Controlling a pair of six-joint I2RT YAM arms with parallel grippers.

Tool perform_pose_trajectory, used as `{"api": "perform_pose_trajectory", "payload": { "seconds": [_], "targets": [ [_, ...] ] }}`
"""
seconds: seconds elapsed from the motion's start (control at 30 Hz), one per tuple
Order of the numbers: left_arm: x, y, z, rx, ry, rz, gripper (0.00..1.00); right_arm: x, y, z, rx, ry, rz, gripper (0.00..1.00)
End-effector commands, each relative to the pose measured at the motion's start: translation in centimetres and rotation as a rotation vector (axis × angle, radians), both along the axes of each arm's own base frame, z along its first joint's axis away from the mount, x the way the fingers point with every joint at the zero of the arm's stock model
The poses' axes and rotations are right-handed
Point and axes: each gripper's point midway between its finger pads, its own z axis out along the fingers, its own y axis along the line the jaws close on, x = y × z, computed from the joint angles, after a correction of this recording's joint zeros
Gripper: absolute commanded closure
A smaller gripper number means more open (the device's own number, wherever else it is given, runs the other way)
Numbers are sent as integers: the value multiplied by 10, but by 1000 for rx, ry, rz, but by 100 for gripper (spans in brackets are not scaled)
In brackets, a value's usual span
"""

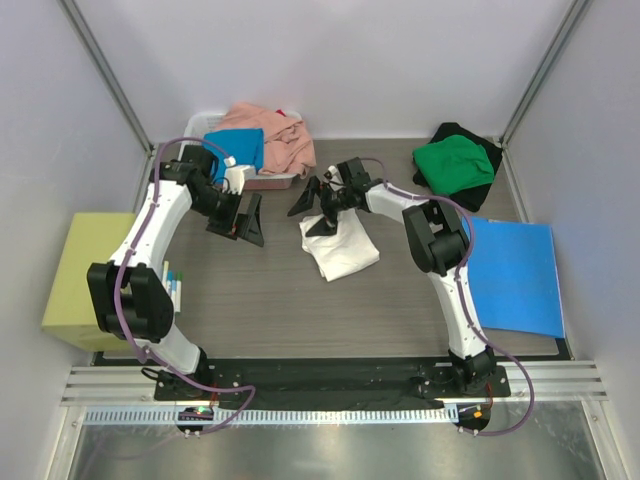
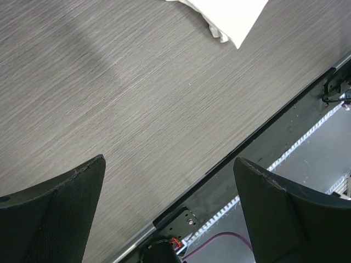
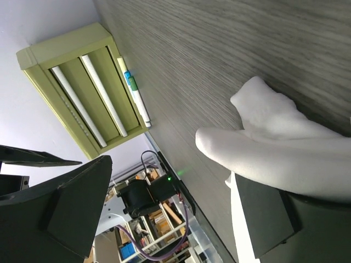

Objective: Fold and stack the t-shirts
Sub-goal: Fold the tshirt

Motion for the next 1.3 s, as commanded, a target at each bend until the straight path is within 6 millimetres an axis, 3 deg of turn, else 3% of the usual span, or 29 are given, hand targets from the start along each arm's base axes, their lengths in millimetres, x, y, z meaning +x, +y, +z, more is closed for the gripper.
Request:
{"api": "perform_pose_trajectory", "payload": {
  "seconds": [0.0, 0.1, 0.17, 0.3, 0.43, 0.67, 0.77, 0.8, 0.87, 0.9, 0.93, 0.97, 1.0, 1.03, 1.07, 1.13, 1.17, 1.23, 1.27],
  "targets": [
    [-7, -2, 13, -36, -27, -12, 0, 22, -8, 40, 20, -112, -26, 0],
    [-7, -4, 13, -45, -23, -12, 0, 38, -17, 57, 40, -138, -52, 0],
    [-8, -4, 13, -49, -20, -12, 0, 45, -23, 56, 41, -137, -68, 0],
    [-10, -5, 10, -57, -7, -14, 0, 59, -39, 33, 26, -102, -98, 0],
    [-9, -6, 9, -56, -5, -18, 0, 66, -53, -6, 6, -45, -118, 0],
    [-8, -7, 8, -64, 7, -15, 0, 59, -59, -51, 1, 40, -113, 0],
    [-9, -8, 7, -71, 10, -16, 0, 58, -60, -37, 17, 17, -109, 0],
    [-9, -8, 7, -72, 11, -16, 0, 64, -61, -11, 38, -36, -112, 0],
    [-9, -9, 6, -76, 14, -15, 0, 70, -68, 19, 52, -95, -126, 0],
    [-9, -9, 6, -78, 16, -12, 0, 76, -80, 46, 55, -153, -154, 0],
    [-9, -9, 7, -78, 15, -14, 0, 81, -92, 61, 47, -190, -185, 0],
    [-9, -9, 9, -78, 10, -14, 0, 84, -103, 70, 37, -215, -209, 0],
    [-9, -10, 9, -80, 10, -15, 0, 80, -116, 66, 14, -206, -230, 0],
    [-9, -9, 12, -80, 3, -13, 0, 88, -142, 83, -7, -247, -292, 0],
    [-8, -9, 12, -77, -2, -17, 0, 81, -155, 68, -37, -214, -316, 0],
    [-8, -8, 14, -71, -10, -16, 0, 78, -188, 60, -112, -210, -385, 0],
    [-8, -8, 14, -71, -9, -17, 0, 64, -197, 41, -141, -158, -396, 0],
    [-8, -8, 15, -72, -8, -20, 0, 54, -212, 30, -207, -175, -412, 0],
    [-9, -8, 14, -73, -5, -21, 0, 39, -216, 13, -234, -133, -409, 0]
  ]
}}
